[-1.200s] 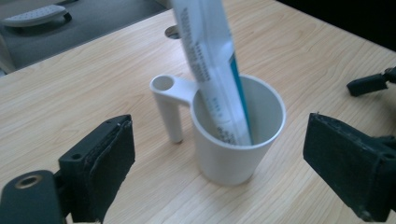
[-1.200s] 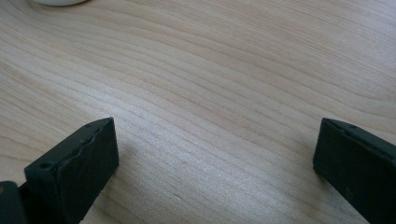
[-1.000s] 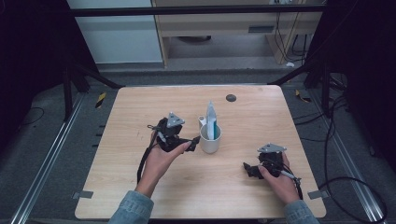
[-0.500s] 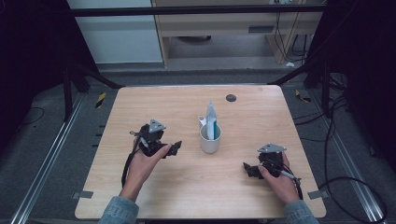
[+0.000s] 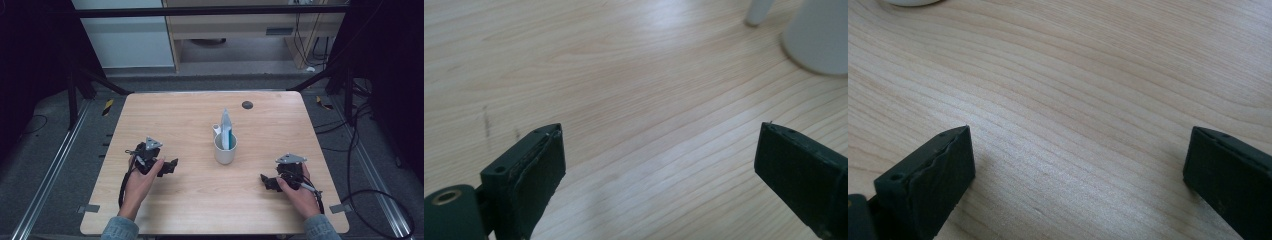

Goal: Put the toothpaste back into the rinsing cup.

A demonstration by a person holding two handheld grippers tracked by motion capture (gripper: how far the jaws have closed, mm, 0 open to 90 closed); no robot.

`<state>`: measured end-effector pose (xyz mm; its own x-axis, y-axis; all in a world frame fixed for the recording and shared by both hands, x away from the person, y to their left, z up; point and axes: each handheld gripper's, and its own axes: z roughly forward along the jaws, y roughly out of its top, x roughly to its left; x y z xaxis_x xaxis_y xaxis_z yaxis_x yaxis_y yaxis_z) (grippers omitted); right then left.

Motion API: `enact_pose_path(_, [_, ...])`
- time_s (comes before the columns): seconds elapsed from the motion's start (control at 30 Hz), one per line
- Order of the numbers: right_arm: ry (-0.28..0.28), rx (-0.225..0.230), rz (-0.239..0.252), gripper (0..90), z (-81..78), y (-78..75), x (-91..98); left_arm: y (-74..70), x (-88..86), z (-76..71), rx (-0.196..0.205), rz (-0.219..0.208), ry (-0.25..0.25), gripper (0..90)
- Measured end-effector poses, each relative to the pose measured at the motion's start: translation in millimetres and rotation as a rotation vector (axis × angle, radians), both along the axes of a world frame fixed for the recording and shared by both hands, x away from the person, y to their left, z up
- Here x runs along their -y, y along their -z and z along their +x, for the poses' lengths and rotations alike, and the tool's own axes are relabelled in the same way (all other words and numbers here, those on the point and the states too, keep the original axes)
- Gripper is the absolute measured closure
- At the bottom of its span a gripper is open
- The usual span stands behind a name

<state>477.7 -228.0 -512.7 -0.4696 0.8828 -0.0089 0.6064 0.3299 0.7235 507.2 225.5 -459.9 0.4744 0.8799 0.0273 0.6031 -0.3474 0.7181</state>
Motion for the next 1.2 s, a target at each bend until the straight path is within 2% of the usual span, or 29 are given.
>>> enact_pose_path(0.17, [0.0,0.0,0.0,0.4,0.0,0.0,0.0,7.9,-13.4,2.8,-0.012,0.031,-0.018,5.7])
enact_pose_path(0.33, [0.0,0.0,0.0,0.4,0.0,0.0,0.0,18.6,-27.1,4.6,-0.007,0.023,-0.07,5.9])
enact_pose_path(0.43, [0.0,0.0,0.0,0.4,0.0,0.0,0.0,23.9,-31.5,6.0,-0.011,0.037,-0.081,6.0])
enact_pose_path(0.57, [0.0,0.0,0.0,0.4,0.0,0.0,0.0,27.6,-36.6,10.2,0.007,0.088,-0.093,6.0])
enact_pose_path(0.83, [0.0,0.0,0.0,0.4,0.0,0.0,0.0,33.6,-41.9,17.4,0.003,0.076,-0.11,6.0])
enact_pose_path(1.2, [0.0,0.0,0.0,0.4,0.0,0.0,0.0,37.1,-42.5,26.5,-0.002,0.062,-0.103,6.0])
